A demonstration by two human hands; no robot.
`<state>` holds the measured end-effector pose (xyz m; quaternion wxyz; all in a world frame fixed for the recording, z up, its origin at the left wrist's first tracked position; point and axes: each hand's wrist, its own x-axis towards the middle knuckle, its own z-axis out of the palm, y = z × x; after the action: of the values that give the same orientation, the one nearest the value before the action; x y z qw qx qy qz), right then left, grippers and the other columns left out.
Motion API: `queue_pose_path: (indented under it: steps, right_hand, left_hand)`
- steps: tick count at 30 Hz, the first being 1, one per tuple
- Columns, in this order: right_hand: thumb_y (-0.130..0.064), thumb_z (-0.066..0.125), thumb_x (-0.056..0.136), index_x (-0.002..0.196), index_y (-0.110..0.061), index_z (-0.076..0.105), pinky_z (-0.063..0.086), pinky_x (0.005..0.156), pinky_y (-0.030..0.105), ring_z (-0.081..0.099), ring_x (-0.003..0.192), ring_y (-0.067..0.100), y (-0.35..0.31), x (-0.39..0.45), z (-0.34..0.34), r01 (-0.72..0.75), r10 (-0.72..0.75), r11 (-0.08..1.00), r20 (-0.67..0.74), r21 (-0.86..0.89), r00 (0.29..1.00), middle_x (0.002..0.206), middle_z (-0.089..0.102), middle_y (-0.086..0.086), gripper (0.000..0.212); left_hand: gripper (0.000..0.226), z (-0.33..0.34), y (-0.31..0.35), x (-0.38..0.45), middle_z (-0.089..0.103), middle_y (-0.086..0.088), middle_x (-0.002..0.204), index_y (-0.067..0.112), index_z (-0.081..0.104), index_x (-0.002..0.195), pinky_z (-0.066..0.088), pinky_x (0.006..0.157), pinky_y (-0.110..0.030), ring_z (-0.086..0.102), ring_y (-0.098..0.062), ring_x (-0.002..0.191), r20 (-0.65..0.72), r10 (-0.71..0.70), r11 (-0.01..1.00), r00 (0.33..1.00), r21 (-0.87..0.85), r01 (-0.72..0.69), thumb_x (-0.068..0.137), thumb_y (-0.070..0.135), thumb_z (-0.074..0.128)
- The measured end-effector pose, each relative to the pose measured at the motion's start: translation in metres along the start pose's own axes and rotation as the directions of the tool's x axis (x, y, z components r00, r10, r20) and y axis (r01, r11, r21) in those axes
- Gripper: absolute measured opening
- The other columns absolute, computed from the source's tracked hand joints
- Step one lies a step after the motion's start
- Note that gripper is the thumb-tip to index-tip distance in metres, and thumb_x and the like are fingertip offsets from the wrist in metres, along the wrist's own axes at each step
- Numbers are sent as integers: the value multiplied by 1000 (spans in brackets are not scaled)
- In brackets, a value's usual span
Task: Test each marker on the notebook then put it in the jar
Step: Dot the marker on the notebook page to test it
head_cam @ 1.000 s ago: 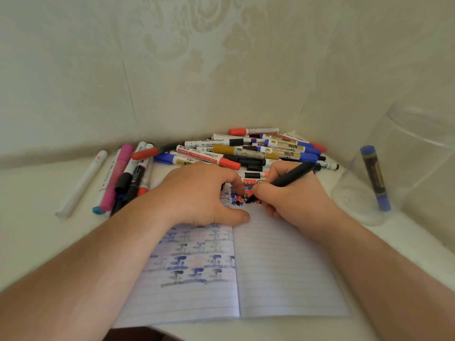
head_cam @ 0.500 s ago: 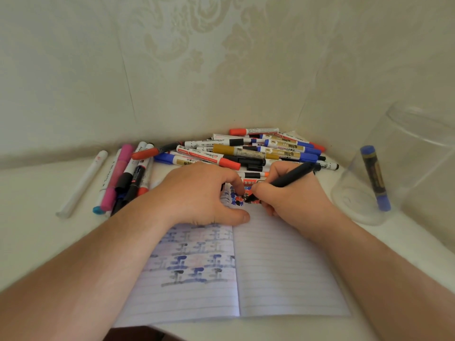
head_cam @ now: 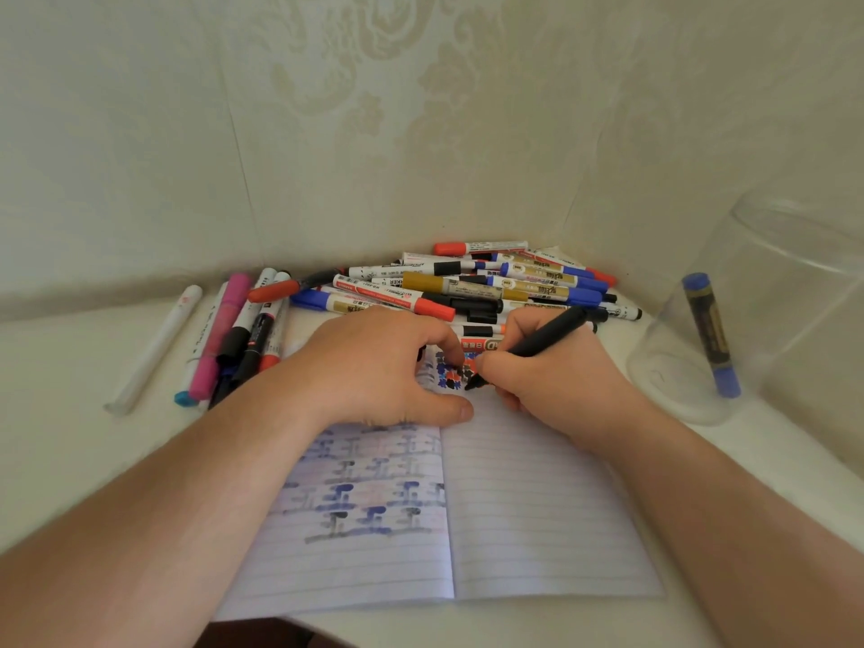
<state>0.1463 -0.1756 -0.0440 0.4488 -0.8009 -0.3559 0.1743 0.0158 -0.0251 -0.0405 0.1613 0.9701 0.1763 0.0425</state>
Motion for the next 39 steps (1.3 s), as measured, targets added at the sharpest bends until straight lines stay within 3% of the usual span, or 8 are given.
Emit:
queue_pose_path:
  steps: [6, 8, 11, 15, 19, 26, 33, 39]
  right_hand:
    - [0, 75, 87, 75, -15, 58, 29, 47, 27, 37, 45, 15, 2, 3, -16, 111, -69, 883, -107, 457, 992, 52, 46, 0, 26]
    - [7, 67, 93, 79, -15, 64, 29, 45, 25, 41, 46, 15, 1, 3, -20, 116, -102, 788, -58, 605, 993, 55, 49, 3, 26]
    - [-9, 58, 91, 81, -16, 78, 42, 49, 26, 55, 56, 19, 2, 3, -22, 40, -105, 697, 46, 715, 993, 67, 62, 12, 23]
    - [-25, 48, 82, 92, -9, 80, 45, 53, 29, 56, 61, 21, 6, 4, -23, 32, -114, 700, 68, 713, 991, 76, 68, 16, 37]
    - [-21, 47, 80, 94, -8, 73, 45, 51, 29, 55, 59, 23, 7, 6, -22, 39, -91, 713, 37, 700, 995, 75, 69, 18, 32]
    - [-9, 61, 101, 88, -17, 65, 48, 55, 31, 60, 62, 24, 6, 3, -19, 76, -125, 808, 43, 584, 991, 85, 75, 18, 16]
    - [-26, 78, 92, 97, -51, 67, 50, 71, 15, 66, 83, 4, 19, 6, -23, 347, -352, 934, -48, -88, 935, 90, 71, -26, 28]
    - [-29, 72, 97, 105, -26, 69, 50, 73, 31, 60, 85, 9, 18, 8, -12, 465, -485, 857, -44, -221, 874, 91, 69, -14, 9]
  left_hand:
    - [23, 5, -10, 2, 61, 15, 117, 35, 47, 118, 46, 96, -17, 58, 1, 110, -133, 39, 874, 990, -476, -98, 103, 22, 57]
    - [23, 6, -10, 3, 55, 16, 122, 41, 53, 119, 37, 92, -4, 51, 8, 113, -178, 50, 883, 983, -452, -127, 106, 23, 54]
    - [34, 6, -10, 5, 64, 17, 109, 53, 58, 113, 46, 94, -23, 59, 1, 102, -249, 52, 851, 967, -496, -173, 104, 20, 58]
    - [29, 6, -11, 6, 71, 17, 99, 42, 56, 110, 55, 90, -32, 69, -6, 91, -239, 22, 772, 971, -613, -168, 102, 14, 62]
    - [23, 5, -10, 5, 72, 17, 90, 38, 54, 104, 50, 77, -18, 68, 0, 80, -239, 5, 781, 971, -606, -154, 101, 17, 63]
    - [22, 8, -15, 8, 70, 21, 91, 43, 60, 104, 50, 80, -28, 64, -1, 82, -267, 22, 829, 963, -534, -167, 98, 23, 69]
    - [20, 9, -14, 10, 55, 10, 63, 30, 65, 110, 40, 58, -24, 46, -8, 59, -270, -20, 692, 963, -699, -181, 109, 21, 47]
    - [18, 11, -15, 5, 53, 22, 61, 30, 58, 107, 33, 62, -30, 44, 0, 57, -267, -27, 751, 963, -641, -157, 111, 32, 41]
